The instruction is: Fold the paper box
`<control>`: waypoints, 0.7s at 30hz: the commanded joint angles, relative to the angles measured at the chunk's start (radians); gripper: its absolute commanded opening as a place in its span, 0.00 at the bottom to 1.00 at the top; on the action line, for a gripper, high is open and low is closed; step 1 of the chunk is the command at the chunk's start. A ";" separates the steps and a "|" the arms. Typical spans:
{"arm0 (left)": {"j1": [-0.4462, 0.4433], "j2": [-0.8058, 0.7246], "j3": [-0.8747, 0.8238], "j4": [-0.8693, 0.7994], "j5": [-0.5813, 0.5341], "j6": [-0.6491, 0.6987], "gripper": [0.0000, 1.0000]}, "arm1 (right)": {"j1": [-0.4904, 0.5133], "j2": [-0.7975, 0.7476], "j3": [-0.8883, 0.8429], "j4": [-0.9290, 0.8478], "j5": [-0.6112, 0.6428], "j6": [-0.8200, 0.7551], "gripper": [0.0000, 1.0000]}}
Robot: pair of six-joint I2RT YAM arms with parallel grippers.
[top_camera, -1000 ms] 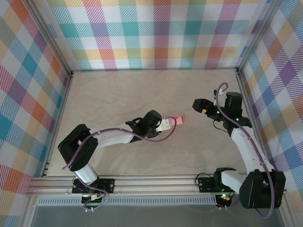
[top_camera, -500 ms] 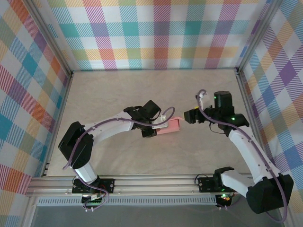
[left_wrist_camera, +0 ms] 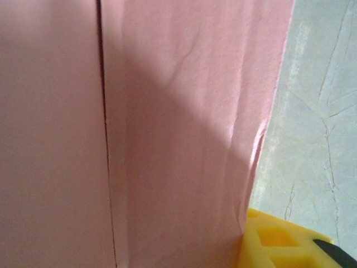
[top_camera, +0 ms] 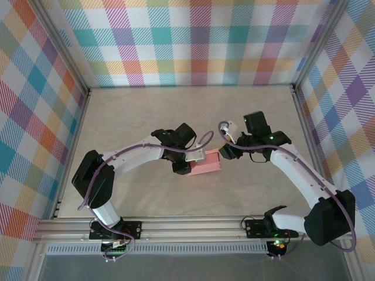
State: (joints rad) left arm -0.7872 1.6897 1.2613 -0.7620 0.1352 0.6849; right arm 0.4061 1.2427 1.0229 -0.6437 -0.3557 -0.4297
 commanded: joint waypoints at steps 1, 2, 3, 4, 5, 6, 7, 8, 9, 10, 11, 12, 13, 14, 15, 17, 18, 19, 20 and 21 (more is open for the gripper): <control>0.006 0.040 -0.001 -0.118 0.040 0.010 0.36 | 0.009 0.036 0.050 -0.072 -0.057 -0.138 0.41; 0.007 0.042 -0.001 -0.119 0.038 0.011 0.36 | 0.010 0.050 0.059 -0.086 -0.057 -0.147 0.40; 0.006 0.040 -0.001 -0.118 0.037 0.012 0.36 | 0.010 0.060 0.068 -0.095 -0.055 -0.153 0.39; 0.007 0.038 -0.003 -0.117 0.035 0.013 0.36 | 0.010 0.070 0.078 -0.110 -0.055 -0.160 0.37; 0.007 0.038 -0.005 -0.113 0.033 0.016 0.36 | 0.010 0.081 0.088 -0.122 -0.054 -0.166 0.37; 0.008 0.036 -0.006 -0.111 0.032 0.016 0.36 | 0.010 0.088 0.095 -0.128 -0.051 -0.169 0.33; 0.008 0.035 -0.006 -0.108 0.029 0.016 0.36 | 0.011 0.093 0.098 -0.131 -0.049 -0.170 0.23; 0.007 0.036 -0.006 -0.108 0.027 0.016 0.36 | 0.010 0.096 0.098 -0.129 -0.051 -0.172 0.20; 0.008 0.035 -0.004 -0.106 0.027 0.017 0.36 | 0.010 0.099 0.100 -0.131 -0.052 -0.172 0.19; 0.007 0.037 -0.004 -0.105 0.027 0.018 0.36 | 0.011 0.101 0.101 -0.132 -0.053 -0.173 0.19; 0.007 0.039 -0.004 -0.105 0.029 0.018 0.36 | 0.011 0.101 0.100 -0.134 -0.053 -0.173 0.18; 0.007 0.040 -0.004 -0.105 0.029 0.018 0.36 | 0.011 0.101 0.099 -0.136 -0.052 -0.175 0.14; 0.007 0.042 -0.004 -0.106 0.028 0.018 0.36 | 0.011 0.102 0.098 -0.137 -0.047 -0.176 0.14; 0.008 0.043 -0.004 -0.105 0.028 0.019 0.36 | 0.011 0.101 0.095 -0.133 -0.040 -0.176 0.15; 0.008 0.044 -0.004 -0.106 0.029 0.020 0.36 | 0.011 0.101 0.091 -0.130 -0.034 -0.177 0.15; 0.007 0.044 -0.004 -0.105 0.027 0.021 0.36 | 0.012 0.105 0.088 -0.127 -0.024 -0.176 0.15; 0.008 0.042 -0.006 -0.105 0.027 0.023 0.36 | 0.011 0.108 0.088 -0.127 -0.022 -0.175 0.15; 0.009 0.042 -0.007 -0.102 0.025 0.024 0.36 | 0.011 0.111 0.089 -0.124 -0.017 -0.172 0.16; 0.008 0.040 -0.008 -0.098 0.018 0.024 0.36 | 0.011 0.115 0.089 -0.119 -0.013 -0.169 0.17; 0.008 0.041 -0.011 -0.096 0.017 0.025 0.36 | 0.010 0.118 0.089 -0.119 -0.010 -0.167 0.17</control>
State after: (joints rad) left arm -0.7834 1.6936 1.2671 -0.7792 0.1471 0.6960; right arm 0.4122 1.3460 1.0962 -0.7502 -0.3660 -0.5846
